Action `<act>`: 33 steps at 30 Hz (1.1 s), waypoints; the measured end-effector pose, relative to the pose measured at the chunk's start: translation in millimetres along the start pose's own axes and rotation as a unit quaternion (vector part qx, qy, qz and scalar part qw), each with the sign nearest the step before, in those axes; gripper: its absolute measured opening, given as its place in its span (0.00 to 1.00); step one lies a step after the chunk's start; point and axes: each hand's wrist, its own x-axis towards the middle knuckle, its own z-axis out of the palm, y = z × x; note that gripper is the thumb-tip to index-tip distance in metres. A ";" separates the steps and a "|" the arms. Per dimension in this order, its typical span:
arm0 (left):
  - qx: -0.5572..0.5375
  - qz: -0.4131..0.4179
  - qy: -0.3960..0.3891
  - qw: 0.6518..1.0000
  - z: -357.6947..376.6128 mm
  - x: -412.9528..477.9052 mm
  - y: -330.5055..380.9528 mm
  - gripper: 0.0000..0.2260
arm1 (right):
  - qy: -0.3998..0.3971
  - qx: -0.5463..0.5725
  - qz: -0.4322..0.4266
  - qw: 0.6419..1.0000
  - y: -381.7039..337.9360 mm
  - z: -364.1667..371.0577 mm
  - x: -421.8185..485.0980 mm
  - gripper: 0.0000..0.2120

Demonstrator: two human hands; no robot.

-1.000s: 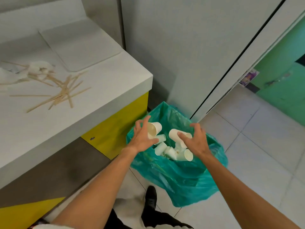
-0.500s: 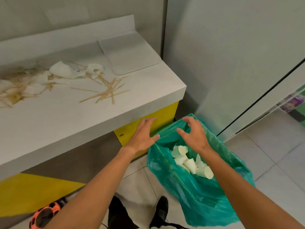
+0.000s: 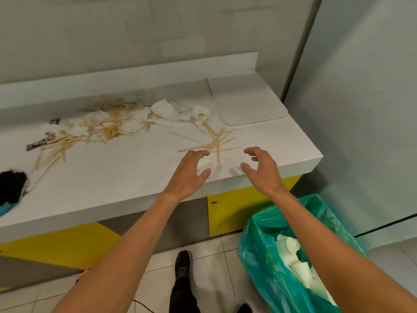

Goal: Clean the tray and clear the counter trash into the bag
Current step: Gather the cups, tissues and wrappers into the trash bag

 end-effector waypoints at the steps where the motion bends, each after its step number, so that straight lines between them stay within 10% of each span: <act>1: 0.001 0.001 0.007 1.000 -8.5 5.2 -6.2 0.20 | -0.003 0.001 -0.005 1.000 -5.9 5.6 8.7 0.17; 12: 0.013 -0.024 0.057 0.998 -89.9 116.3 -98.5 0.20 | -0.030 -0.021 -0.005 0.999 -53.5 85.7 148.4 0.16; 25: 0.113 -0.078 -0.060 0.989 -120.4 238.7 -159.1 0.33 | -0.031 -0.160 0.069 0.984 -72.8 153.4 292.5 0.19; 33: 0.117 -0.059 -0.086 0.988 -105.2 251.0 -176.0 0.20 | -0.009 -0.145 0.077 0.986 -65.0 175.4 299.3 0.08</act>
